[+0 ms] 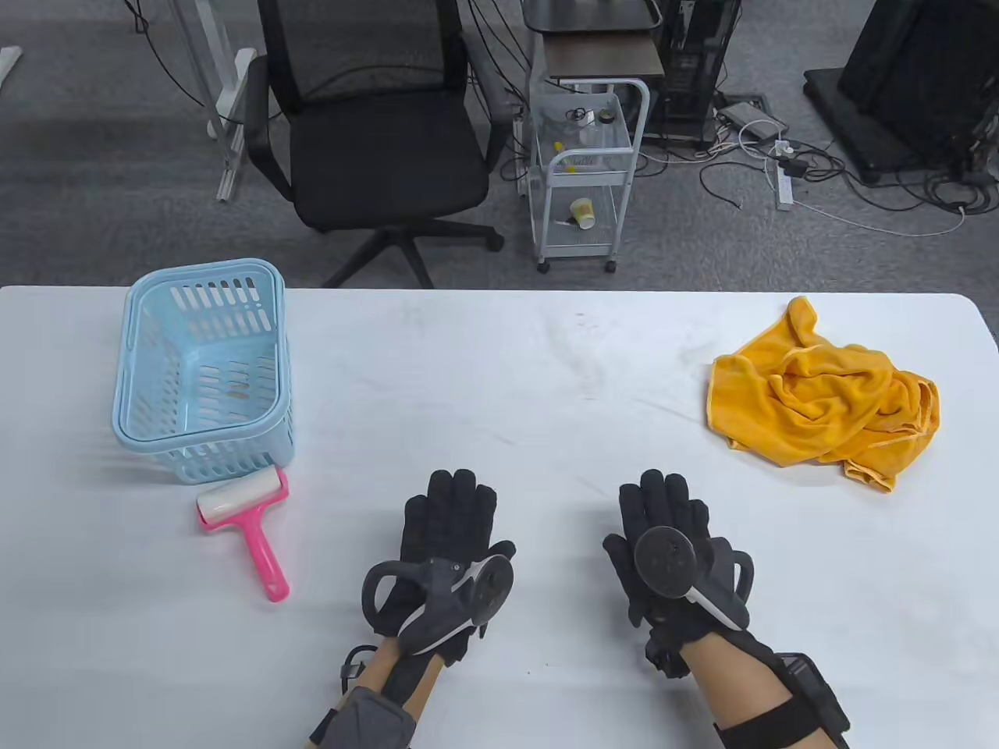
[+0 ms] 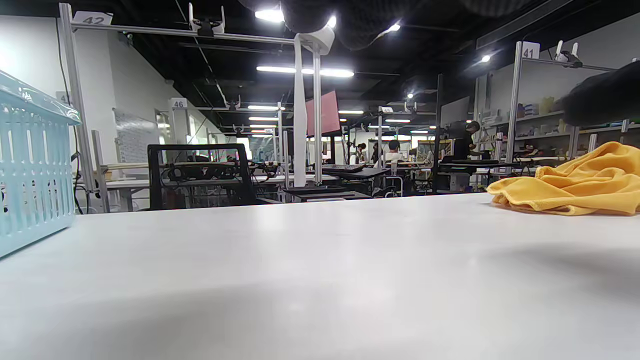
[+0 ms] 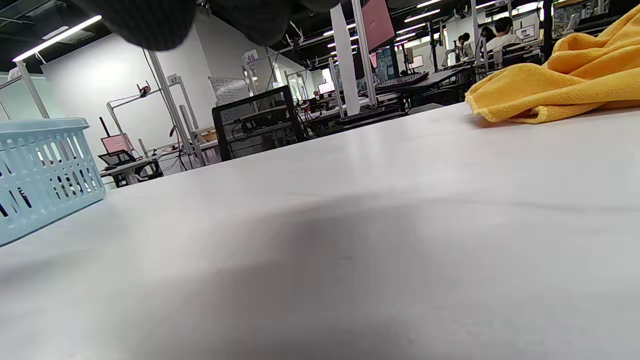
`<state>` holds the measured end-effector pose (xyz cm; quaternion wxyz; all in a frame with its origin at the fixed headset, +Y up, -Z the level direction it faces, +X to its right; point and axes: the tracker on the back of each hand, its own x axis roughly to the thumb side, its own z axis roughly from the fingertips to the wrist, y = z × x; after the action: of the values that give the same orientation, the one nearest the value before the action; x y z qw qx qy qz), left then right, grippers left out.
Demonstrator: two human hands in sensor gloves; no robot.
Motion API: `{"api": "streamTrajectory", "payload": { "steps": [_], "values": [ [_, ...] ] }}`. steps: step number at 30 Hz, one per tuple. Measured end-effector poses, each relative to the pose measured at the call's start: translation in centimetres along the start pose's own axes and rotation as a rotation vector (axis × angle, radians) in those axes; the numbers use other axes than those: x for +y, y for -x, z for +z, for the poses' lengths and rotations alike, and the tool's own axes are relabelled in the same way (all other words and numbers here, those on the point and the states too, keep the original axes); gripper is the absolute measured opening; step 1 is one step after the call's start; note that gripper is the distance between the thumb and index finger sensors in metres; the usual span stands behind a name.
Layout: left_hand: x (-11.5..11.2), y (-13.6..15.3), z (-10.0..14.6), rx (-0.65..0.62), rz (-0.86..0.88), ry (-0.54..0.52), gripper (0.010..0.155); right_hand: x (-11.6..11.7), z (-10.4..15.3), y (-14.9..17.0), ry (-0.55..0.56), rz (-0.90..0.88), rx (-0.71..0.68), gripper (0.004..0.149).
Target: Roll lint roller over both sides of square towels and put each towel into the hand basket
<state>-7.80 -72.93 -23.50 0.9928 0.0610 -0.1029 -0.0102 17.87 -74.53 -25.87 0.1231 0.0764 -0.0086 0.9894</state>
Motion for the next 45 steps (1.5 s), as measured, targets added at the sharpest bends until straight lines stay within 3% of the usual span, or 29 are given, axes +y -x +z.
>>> {"api": "streamTrajectory", "payload": {
  "steps": [32,38,45],
  "values": [
    [-0.1,-0.5,-0.1,-0.044,0.026,0.028,0.066,1.1,-0.9,0.7,-0.063,0.022,0.063,0.069],
    [0.0,-0.7,-0.1,-0.056,0.022,0.024,0.069,-0.8,-4.0,3.4,-0.111,0.035,0.196,0.072],
    [0.4,-0.4,0.1,-0.051,0.044,0.005,0.07,-5.7,-9.7,9.0,-0.067,0.093,0.435,0.073]
  ]
}}
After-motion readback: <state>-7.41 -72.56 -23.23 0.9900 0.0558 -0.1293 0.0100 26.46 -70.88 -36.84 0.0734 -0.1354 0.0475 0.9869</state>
